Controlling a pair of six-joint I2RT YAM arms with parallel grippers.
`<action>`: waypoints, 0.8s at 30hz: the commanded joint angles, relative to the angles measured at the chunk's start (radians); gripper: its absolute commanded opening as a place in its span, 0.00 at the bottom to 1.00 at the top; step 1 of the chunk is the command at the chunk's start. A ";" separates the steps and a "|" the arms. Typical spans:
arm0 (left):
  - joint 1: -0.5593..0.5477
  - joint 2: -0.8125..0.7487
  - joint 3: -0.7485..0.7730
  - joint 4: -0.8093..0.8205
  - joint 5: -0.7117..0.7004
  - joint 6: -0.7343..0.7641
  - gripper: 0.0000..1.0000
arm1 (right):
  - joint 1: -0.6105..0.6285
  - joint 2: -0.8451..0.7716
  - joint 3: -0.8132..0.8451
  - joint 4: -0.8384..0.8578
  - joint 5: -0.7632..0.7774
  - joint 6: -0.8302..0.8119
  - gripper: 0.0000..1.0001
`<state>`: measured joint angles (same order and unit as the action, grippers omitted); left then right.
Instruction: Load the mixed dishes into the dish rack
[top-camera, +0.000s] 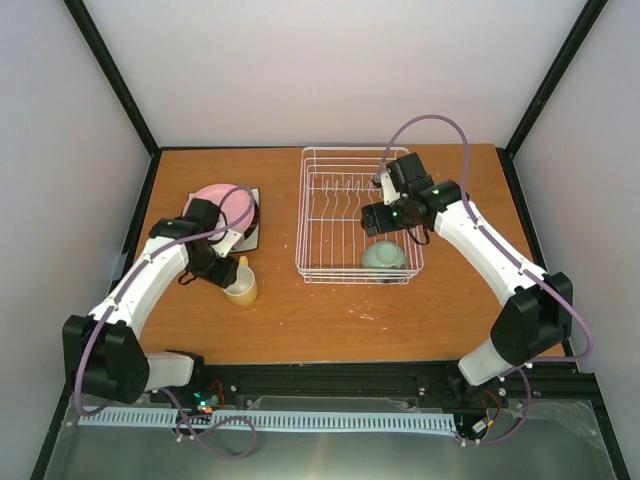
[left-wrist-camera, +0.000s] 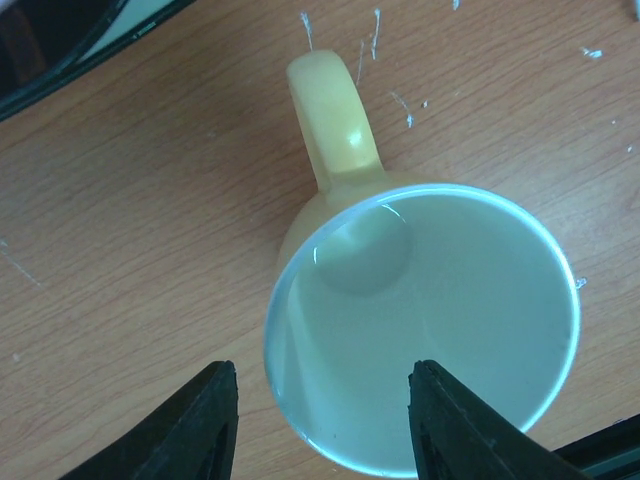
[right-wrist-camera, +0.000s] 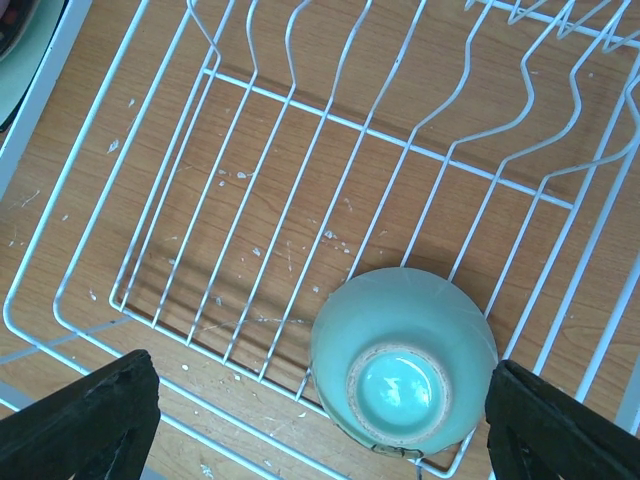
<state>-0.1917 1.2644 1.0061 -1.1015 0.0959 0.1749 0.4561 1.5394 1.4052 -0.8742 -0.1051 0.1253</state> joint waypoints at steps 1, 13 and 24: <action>-0.005 0.036 -0.005 0.026 -0.009 -0.012 0.48 | 0.010 -0.040 -0.006 0.014 -0.001 -0.016 0.88; -0.005 0.146 0.033 0.023 0.004 -0.016 0.10 | 0.009 -0.042 -0.002 0.014 -0.006 -0.032 0.66; -0.009 0.117 0.162 0.018 0.017 -0.020 0.01 | 0.009 -0.042 0.000 0.021 -0.018 -0.030 0.65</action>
<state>-0.1932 1.4261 1.0504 -1.0946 0.1074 0.1677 0.4561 1.5242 1.4048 -0.8703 -0.1131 0.1001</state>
